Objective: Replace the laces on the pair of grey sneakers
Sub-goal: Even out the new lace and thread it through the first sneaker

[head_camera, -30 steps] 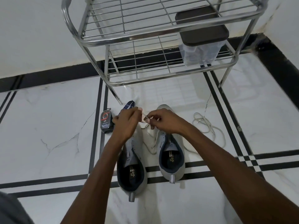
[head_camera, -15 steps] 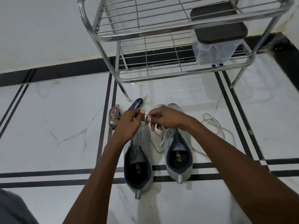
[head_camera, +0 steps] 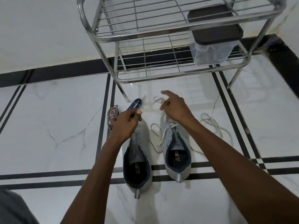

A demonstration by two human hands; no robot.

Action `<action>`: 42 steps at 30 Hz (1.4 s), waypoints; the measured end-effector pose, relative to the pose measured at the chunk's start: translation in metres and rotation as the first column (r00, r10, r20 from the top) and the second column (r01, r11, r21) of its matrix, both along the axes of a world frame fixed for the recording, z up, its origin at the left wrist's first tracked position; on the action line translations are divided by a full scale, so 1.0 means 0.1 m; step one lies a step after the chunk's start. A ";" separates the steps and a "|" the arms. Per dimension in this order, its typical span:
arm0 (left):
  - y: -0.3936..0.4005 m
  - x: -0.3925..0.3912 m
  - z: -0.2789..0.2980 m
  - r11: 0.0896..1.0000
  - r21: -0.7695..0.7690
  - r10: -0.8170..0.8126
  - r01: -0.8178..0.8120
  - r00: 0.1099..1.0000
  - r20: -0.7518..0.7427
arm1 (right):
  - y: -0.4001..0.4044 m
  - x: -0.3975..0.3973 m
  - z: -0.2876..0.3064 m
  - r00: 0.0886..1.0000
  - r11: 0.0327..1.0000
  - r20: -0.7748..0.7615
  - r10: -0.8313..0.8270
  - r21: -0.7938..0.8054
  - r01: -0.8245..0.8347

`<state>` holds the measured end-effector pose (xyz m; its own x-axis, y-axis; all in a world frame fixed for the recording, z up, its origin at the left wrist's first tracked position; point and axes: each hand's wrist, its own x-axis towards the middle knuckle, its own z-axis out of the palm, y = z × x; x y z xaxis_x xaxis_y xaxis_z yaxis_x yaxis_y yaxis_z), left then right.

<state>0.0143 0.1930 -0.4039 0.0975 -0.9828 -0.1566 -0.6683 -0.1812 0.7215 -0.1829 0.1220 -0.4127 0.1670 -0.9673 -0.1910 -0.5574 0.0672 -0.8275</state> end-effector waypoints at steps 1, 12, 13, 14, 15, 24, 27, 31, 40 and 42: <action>0.00 0.01 0.00 1.000 -0.009 -0.001 0.001 1.000 -0.009 | 0.00 -0.02 0.02 1.000 1.000 0.007 0.024 -0.014 -0.024; 0.00 0.06 -0.03 0.999 -0.037 -0.011 0.012 1.000 0.025 | 0.11 0.07 -0.02 0.965 0.964 -0.005 0.261 -0.042 -0.261; -0.01 0.04 -0.03 0.999 -0.037 -0.030 0.030 0.999 0.010 | 0.12 0.08 0.00 0.946 0.947 0.021 0.322 -0.014 -0.322; -0.02 0.01 -0.02 0.998 -0.043 -0.051 0.051 0.999 -0.002 | 0.14 0.11 0.02 0.920 0.919 0.034 0.391 0.034 -0.392; -0.04 -0.02 -0.02 0.996 -0.052 -0.071 0.071 0.997 -0.004 | 0.15 0.15 0.03 0.892 0.888 0.029 0.451 0.085 -0.452; -0.07 0.07 -0.01 0.971 -0.183 0.141 -0.152 0.987 -0.073 | 0.04 0.01 -0.17 0.996 0.996 -0.009 0.090 0.020 -0.090; -0.08 0.00 0.04 0.917 -0.263 0.239 -0.300 0.941 -0.241 | 0.15 0.06 -0.22 0.986 0.984 -0.045 0.161 0.091 -0.156; -0.12 -0.18 0.06 0.925 -0.073 0.238 -0.373 0.718 -0.654 | 0.26 0.09 -0.26 0.971 0.968 -0.094 0.222 0.138 -0.208; -0.15 -0.54 -0.31 0.992 -0.066 0.055 -0.109 0.834 -0.549 | 0.36 -0.56 -0.03 0.975 0.930 -0.219 0.048 0.367 0.037; -0.11 -0.63 -0.41 0.996 -0.076 0.016 -0.054 0.901 -0.433 | 0.47 -0.54 -0.01 0.946 0.887 -0.273 0.176 0.461 -0.032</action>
<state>-0.0486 0.1816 -0.4446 0.0735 -0.9915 -0.1078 -0.2823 -0.1243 0.9512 -0.2366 0.1692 -0.4132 0.1276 -0.7466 -0.6529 -0.7967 0.3150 -0.5159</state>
